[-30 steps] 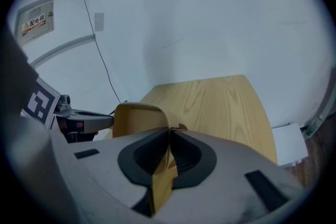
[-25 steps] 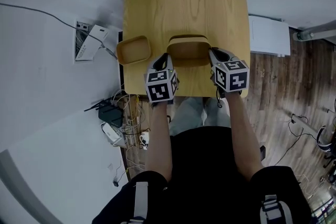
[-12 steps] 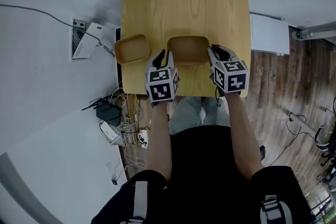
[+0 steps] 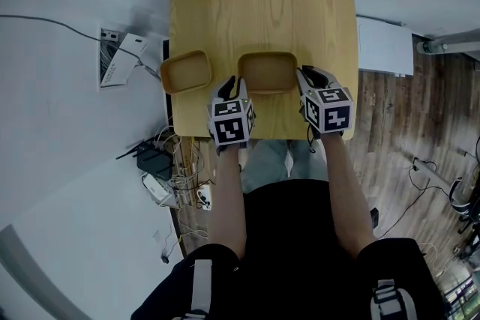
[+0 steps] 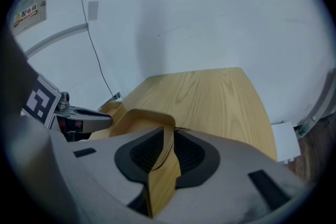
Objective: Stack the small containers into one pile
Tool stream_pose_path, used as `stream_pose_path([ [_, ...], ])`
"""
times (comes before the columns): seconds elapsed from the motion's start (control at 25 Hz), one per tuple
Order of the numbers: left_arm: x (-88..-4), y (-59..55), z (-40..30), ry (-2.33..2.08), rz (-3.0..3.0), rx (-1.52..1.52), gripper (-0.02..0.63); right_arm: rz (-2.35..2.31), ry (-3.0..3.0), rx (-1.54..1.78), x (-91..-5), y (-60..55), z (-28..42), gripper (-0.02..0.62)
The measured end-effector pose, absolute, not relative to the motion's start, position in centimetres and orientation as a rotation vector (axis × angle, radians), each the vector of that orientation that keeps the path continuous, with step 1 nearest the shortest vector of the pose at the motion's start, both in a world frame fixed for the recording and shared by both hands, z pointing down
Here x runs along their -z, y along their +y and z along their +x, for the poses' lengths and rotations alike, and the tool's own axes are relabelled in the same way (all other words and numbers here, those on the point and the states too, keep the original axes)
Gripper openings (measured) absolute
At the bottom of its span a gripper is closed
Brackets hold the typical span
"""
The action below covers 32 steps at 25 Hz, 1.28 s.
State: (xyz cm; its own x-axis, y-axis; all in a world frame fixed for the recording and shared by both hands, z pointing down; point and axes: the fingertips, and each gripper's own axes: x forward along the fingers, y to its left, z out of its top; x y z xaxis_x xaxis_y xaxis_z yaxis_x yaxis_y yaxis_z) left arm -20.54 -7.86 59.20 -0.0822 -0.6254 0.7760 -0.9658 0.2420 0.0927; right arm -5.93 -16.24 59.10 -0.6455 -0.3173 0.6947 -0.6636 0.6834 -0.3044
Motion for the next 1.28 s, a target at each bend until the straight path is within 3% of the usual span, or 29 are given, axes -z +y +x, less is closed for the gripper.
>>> stream_pose_path([
  [0.16,-59.9,-8.1,-20.7,-1.775,1.462,-0.574,0.106,0.741,-2.262,-0.771,-60.1,-16.1,-5.9,0.098],
  [0.68,-63.1,-7.5,-20.1,-1.71,1.42,-0.574,0.109,0.705,-2.205,-0.825,-63.1,-15.3,-6.4,0.1],
  [0.96,-62.4,-7.3,-19.7,-1.726,1.423,-0.544,0.057,0.696,-2.213,-0.858,-62.8,-14.7,-6.4,0.063],
  [1.28,-59.5,-7.8,-18.8,-1.781,1.472,-0.525,0.057,0.728,-2.279,-0.811,-60.0,-15.1,-5.5,0.061],
])
